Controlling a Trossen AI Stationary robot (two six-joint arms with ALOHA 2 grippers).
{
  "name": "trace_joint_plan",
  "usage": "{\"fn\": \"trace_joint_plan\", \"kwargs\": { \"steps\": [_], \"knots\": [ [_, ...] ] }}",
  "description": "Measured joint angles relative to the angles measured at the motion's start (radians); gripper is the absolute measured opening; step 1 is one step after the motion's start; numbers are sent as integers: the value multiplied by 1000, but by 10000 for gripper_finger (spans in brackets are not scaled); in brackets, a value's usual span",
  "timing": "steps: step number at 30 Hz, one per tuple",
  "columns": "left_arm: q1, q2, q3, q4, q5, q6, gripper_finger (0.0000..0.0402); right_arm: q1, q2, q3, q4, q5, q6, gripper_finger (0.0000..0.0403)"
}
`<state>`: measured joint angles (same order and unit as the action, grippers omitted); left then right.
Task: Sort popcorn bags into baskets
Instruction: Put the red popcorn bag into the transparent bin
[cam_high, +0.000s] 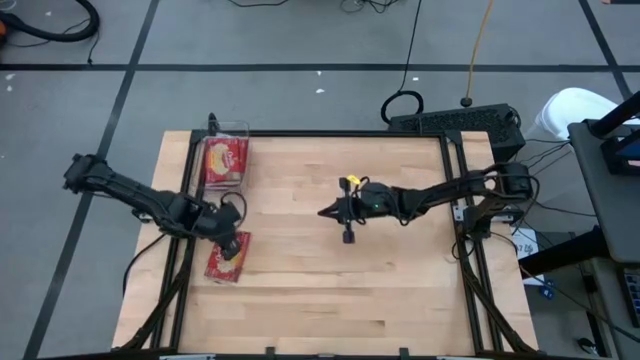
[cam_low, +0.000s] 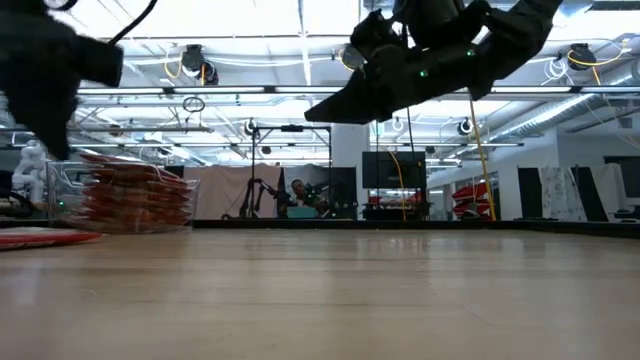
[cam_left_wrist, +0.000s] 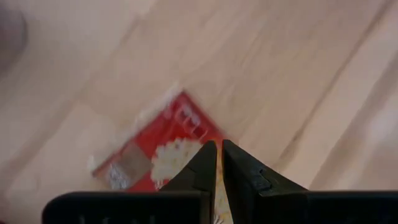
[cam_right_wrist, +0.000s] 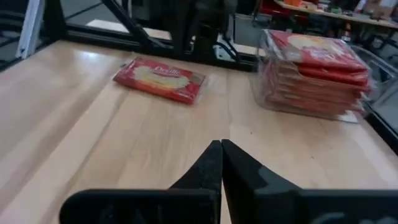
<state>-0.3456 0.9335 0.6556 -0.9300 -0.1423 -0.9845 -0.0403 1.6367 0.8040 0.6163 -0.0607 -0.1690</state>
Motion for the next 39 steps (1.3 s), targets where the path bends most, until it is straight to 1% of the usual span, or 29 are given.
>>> {"fn": "trace_joint_plan", "kwargs": {
  "steps": [4, 6, 8, 10, 13, 14, 17, 19, 22, 25, 27, 29, 32, 36, 39],
  "knots": [
    [-51, 57, -69, 1, -3, -124, 31, 46, -2, 1, -29, 15, 39, 0],
    [-61, 86, -98, 3, -23, -195, 31, 73, -1, 1, -34, 16, 53, 0],
    [-70, 118, -123, 12, -35, -242, 31, 101, -1, 1, -28, 44, 56, 0],
    [-75, 150, -142, 34, -37, -248, 31, 127, -1, 1, -31, 94, 57, 0],
    [-75, 199, -173, 137, -54, -215, 31, 162, -1, 1, -32, 152, 66, 0],
    [-75, 218, -182, 179, -63, -195, 31, 171, -1, 1, -30, 168, 78, 0],
    [-75, 273, -203, 352, -120, -120, 31, 196, -1, 1, -31, 171, 114, 0],
    [-74, 313, -213, 477, -154, -41, 31, 215, -1, 1, -30, 175, 141, 0],
    [-74, 369, -217, 710, -177, 140, 31, 246, -1, 1, -35, 223, 171, 0],
    [-75, 400, -207, 986, -176, 354, 31, 271, -1, 1, -48, 272, 196, 0],
    [-78, 402, -185, 1099, -172, 451, 31, 282, 1, 1, -71, 296, 225, 0],
    [-89, 398, -157, 1102, -173, 479, 31, 290, 9, 2, -92, 322, 264, 0],
    [-113, 371, -105, 982, -178, 431, 31, 301, 33, 2, -89, 327, 317, 11],
    [-165, 365, -49, 689, -181, 262, 31, 306, 83, 15, -79, 324, 364, 45],
    [-212, 363, -34, 515, -181, 90, 31, 304, 140, 59, -80, 324, 333, 78]
  ]
}}
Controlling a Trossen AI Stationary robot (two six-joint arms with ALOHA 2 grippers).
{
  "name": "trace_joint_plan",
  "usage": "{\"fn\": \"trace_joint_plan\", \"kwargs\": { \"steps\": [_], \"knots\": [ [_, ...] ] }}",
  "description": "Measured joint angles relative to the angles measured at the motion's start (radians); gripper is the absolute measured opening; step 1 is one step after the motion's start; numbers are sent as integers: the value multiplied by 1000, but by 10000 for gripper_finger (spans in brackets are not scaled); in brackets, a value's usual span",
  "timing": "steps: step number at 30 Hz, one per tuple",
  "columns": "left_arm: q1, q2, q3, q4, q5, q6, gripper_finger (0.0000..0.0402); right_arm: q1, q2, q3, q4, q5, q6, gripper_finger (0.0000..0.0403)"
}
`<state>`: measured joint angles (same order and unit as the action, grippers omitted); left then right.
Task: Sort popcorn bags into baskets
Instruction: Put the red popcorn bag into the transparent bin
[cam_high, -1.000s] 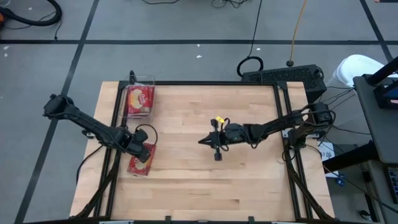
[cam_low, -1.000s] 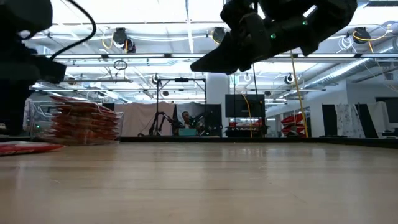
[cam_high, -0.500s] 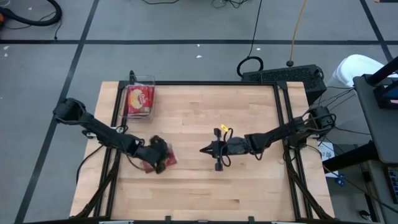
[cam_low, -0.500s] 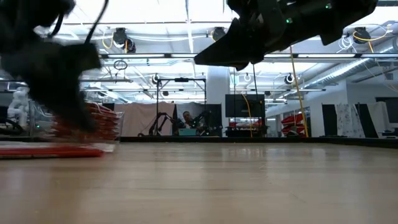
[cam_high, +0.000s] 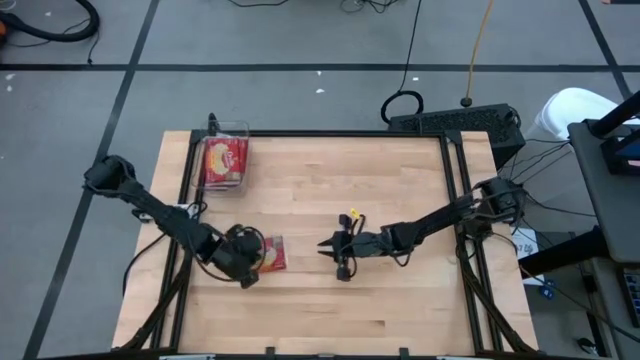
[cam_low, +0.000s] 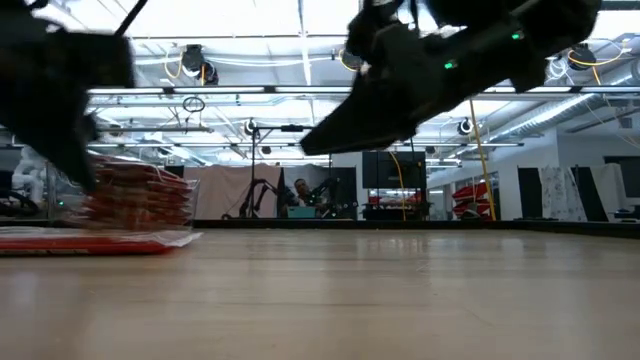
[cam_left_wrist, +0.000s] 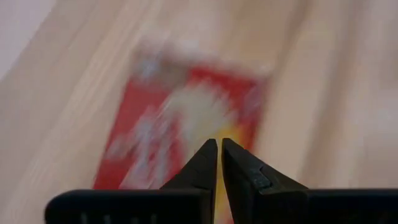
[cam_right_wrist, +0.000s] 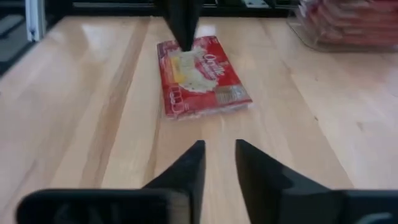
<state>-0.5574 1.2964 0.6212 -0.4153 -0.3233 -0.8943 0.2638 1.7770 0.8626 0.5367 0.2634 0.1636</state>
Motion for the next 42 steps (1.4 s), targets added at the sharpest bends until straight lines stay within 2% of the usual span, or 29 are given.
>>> {"fn": "trace_joint_plan", "kwargs": {
  "steps": [7, 11, 19, 28, 35, 42],
  "knots": [
    [-119, 1, -2, -358, 4, -419, 30, -36, 150, 183, -33, 22, -68, 134],
    [-168, 1, -7, -419, 3, -541, 30, -64, 225, 304, -143, 24, -183, 144],
    [-188, 0, -113, -278, -7, -560, 31, -95, 354, 423, -222, -4, -455, 167],
    [-183, 0, -168, -215, -103, -511, 31, -92, 357, 424, -227, -7, -816, 185],
    [-183, 1, -169, -216, -124, -488, 31, -104, 366, 424, -200, -151, -1011, 185],
    [-183, 2, -170, -211, -133, -486, 31, -108, 380, 423, -143, -219, -1116, 185]
  ]
}}
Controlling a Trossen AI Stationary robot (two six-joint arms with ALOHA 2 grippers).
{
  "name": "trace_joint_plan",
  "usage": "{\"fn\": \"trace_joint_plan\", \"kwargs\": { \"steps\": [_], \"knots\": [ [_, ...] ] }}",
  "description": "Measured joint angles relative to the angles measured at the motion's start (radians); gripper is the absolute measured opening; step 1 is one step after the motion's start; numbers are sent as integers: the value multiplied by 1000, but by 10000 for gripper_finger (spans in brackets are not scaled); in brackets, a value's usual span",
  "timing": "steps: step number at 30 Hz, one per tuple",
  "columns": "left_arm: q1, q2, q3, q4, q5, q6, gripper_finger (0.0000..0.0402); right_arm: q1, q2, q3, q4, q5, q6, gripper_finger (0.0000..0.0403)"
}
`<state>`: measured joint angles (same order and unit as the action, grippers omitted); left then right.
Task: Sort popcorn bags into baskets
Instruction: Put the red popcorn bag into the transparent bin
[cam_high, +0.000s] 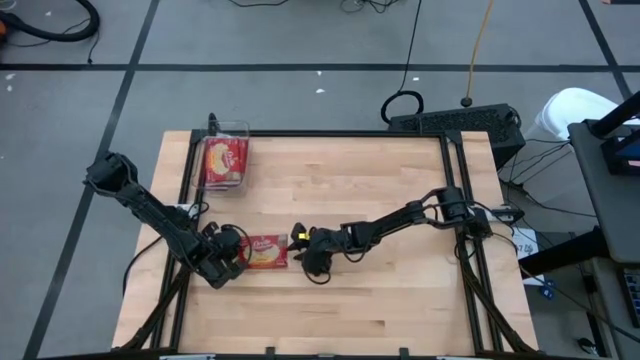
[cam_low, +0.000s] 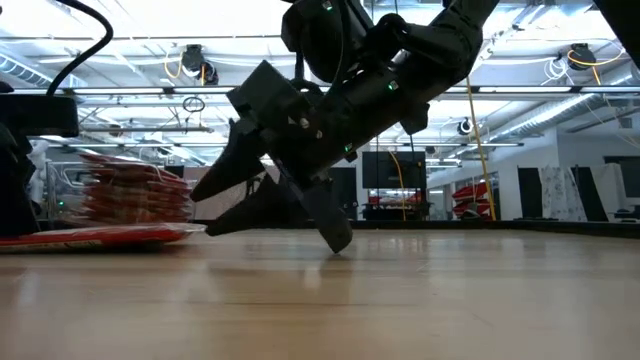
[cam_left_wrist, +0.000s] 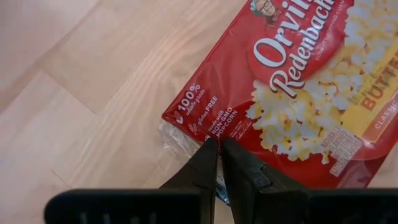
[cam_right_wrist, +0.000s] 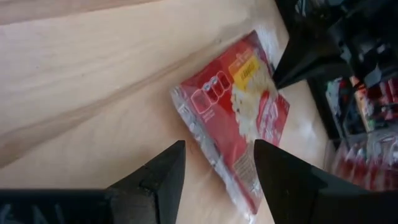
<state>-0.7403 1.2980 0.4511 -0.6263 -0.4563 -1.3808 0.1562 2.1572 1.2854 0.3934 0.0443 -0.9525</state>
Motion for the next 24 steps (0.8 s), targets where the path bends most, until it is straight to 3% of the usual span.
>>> {"fn": "trace_joint_plan", "kwargs": {
  "steps": [13, 18, 24],
  "knots": [
    [31, 24, -25, 172, -38, 67, 31, 5, 24, 3, 20, -16, -112, 185],
    [49, 25, -46, 227, -39, 93, 31, 30, -37, -2, -118, 79, -190, 185],
    [63, 25, -47, 230, -28, 133, 31, 37, -87, -2, -229, 88, -227, 185]
  ]
}}
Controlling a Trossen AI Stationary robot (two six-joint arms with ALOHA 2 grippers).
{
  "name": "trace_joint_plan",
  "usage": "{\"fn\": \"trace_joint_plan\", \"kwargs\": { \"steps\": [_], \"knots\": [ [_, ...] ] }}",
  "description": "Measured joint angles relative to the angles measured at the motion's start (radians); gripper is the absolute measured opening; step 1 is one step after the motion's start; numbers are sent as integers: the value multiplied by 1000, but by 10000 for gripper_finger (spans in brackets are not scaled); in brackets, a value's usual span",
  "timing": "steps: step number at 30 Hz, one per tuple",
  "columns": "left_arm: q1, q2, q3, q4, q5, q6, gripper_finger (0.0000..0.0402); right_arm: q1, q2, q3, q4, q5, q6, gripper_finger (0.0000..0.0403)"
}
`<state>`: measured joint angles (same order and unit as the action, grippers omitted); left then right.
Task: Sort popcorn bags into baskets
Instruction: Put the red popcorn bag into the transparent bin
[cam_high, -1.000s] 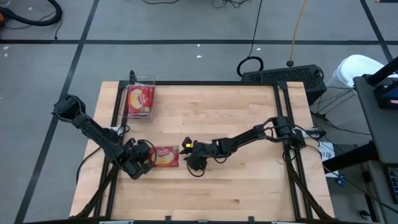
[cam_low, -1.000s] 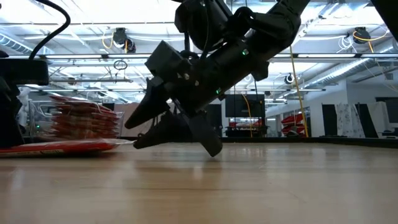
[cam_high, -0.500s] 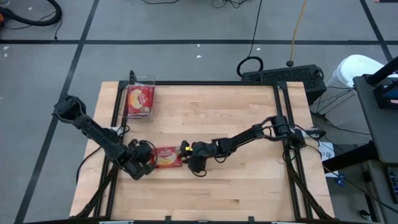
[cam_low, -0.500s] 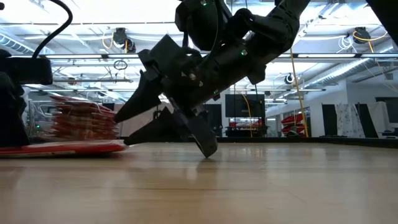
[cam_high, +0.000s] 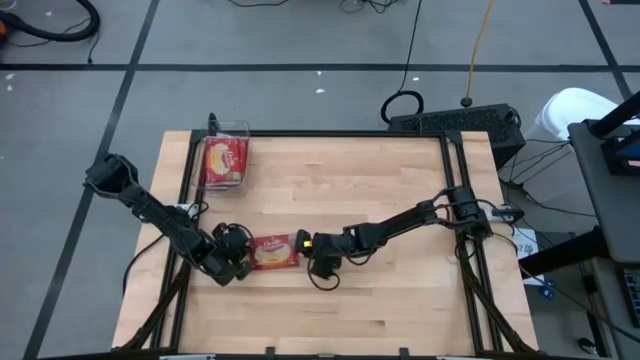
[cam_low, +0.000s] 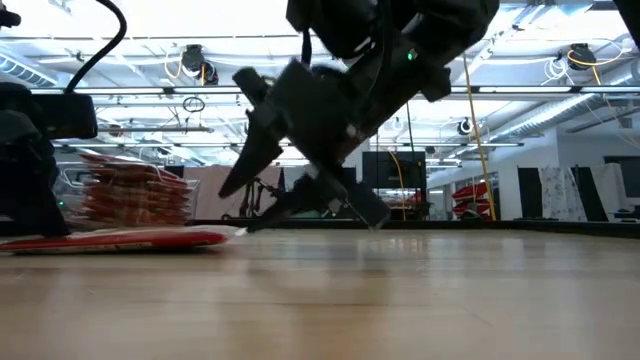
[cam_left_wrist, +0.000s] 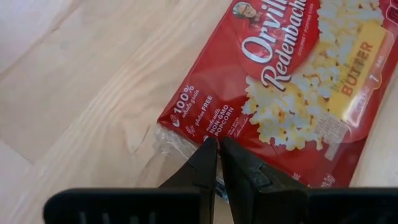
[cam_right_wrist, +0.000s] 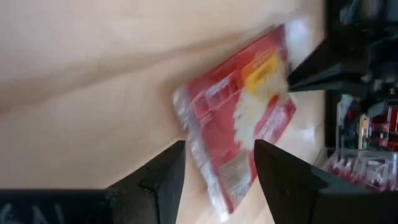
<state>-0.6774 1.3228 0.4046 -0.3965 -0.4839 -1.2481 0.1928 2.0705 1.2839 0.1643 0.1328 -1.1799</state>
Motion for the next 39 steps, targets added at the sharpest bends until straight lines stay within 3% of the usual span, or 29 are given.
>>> {"fn": "trace_joint_plan", "kwargs": {
  "steps": [7, 14, 18, 23, 25, 32, 39],
  "knots": [
    [22, 2, -1, 24, 4, 45, 31, -17, 56, 2, 27, -24, -120, 185],
    [47, 2, -2, 79, 8, 110, 31, -20, 80, 4, 125, -29, -139, 176],
    [64, 2, -2, 103, 12, 151, 31, -21, 81, 4, 127, -31, -142, 129],
    [84, -2, -4, 136, 14, 193, 31, -14, 82, 3, 125, -26, -145, 35],
    [85, -17, -5, 137, 19, 197, 31, -6, 82, 2, 135, 1, -139, 10],
    [84, -183, -5, 139, 16, 266, 31, 11, 72, 0, 152, 124, -44, 2],
    [49, -371, -3, 141, -81, 357, 31, 19, 23, -2, 123, 318, 140, 1]
  ]
}}
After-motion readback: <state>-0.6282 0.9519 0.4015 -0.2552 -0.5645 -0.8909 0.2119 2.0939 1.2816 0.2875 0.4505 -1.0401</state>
